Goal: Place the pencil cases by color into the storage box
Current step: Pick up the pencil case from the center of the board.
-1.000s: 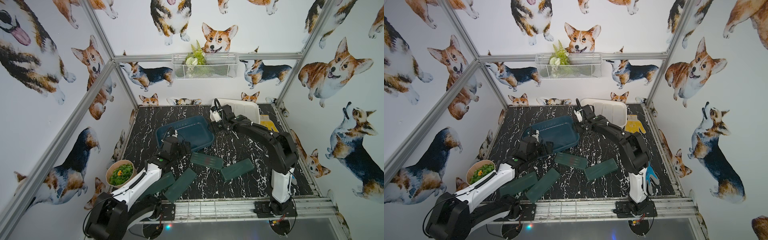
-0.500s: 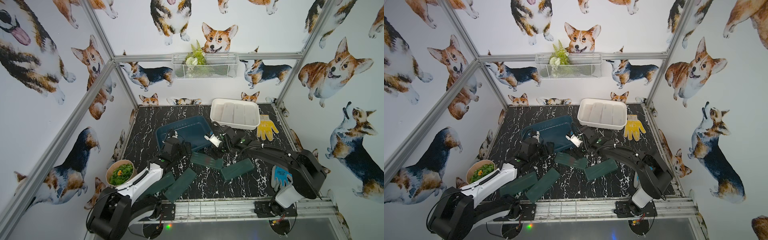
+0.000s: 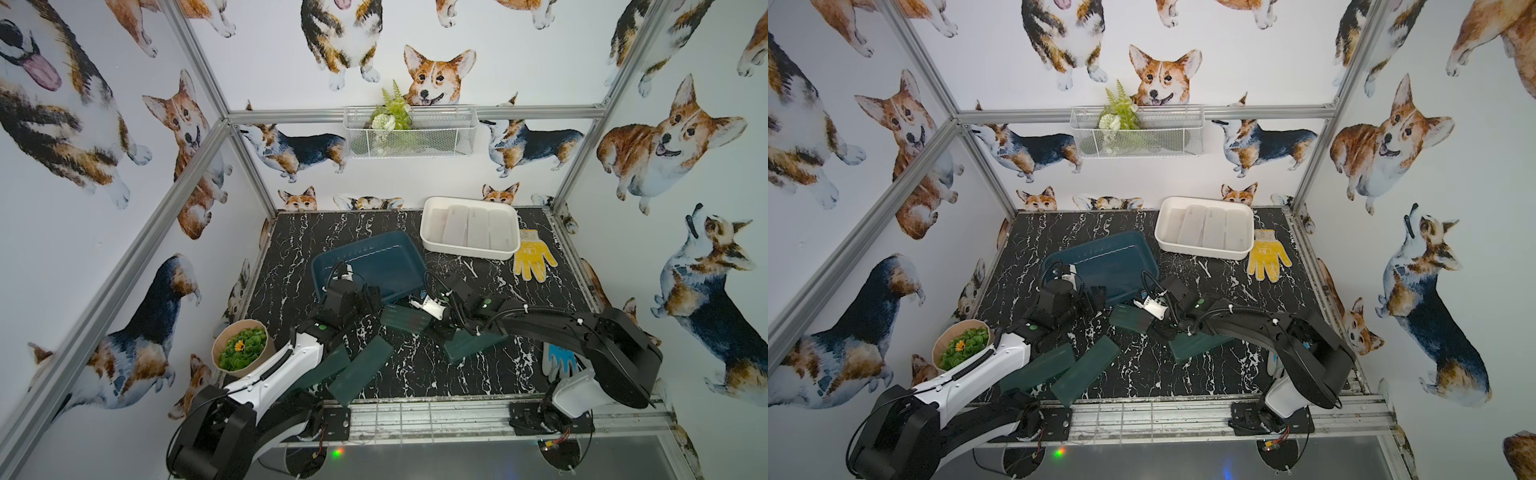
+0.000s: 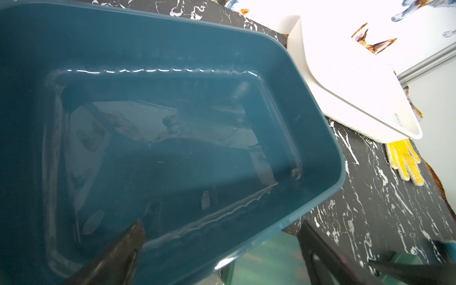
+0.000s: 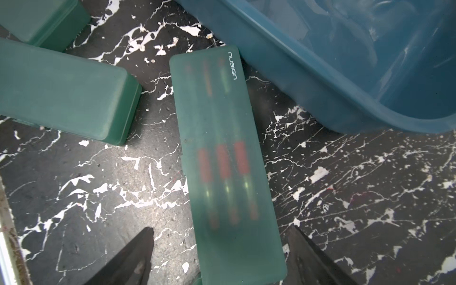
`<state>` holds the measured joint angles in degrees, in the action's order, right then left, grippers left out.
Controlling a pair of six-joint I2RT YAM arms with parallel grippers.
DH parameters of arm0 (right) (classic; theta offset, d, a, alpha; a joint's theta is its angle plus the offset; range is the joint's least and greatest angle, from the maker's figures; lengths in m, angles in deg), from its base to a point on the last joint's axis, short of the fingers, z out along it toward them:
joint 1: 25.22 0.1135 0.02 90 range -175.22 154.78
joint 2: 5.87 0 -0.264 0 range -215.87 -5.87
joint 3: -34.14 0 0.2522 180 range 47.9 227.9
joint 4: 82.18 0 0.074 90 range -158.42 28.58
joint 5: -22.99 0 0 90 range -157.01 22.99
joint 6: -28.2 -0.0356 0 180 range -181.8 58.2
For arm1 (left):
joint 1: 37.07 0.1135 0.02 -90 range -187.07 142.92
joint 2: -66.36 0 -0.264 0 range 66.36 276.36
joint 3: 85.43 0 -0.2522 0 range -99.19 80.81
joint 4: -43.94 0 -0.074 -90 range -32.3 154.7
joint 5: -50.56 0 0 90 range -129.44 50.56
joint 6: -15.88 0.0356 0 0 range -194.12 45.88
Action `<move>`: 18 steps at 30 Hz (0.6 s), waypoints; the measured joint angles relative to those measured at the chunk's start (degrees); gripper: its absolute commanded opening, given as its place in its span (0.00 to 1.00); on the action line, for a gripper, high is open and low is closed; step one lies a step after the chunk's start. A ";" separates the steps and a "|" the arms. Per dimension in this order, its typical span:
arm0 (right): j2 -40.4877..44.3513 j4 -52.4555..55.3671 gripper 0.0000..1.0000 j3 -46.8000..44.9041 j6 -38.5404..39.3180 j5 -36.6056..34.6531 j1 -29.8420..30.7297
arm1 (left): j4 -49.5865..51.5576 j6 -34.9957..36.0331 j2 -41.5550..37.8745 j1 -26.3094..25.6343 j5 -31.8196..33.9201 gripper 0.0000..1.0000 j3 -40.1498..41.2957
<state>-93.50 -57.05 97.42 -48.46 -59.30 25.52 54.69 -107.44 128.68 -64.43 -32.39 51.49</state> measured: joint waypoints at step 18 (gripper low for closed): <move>-8.83 -2.97 0.88 1.42 4.04 -1.81 0.15 | 2.03 -0.07 -2.49 -1.18 0.94 1.00 1.27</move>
<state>-102.33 -60.02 98.84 -44.42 -61.12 25.67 56.72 -107.50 126.19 -65.61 -31.45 52.75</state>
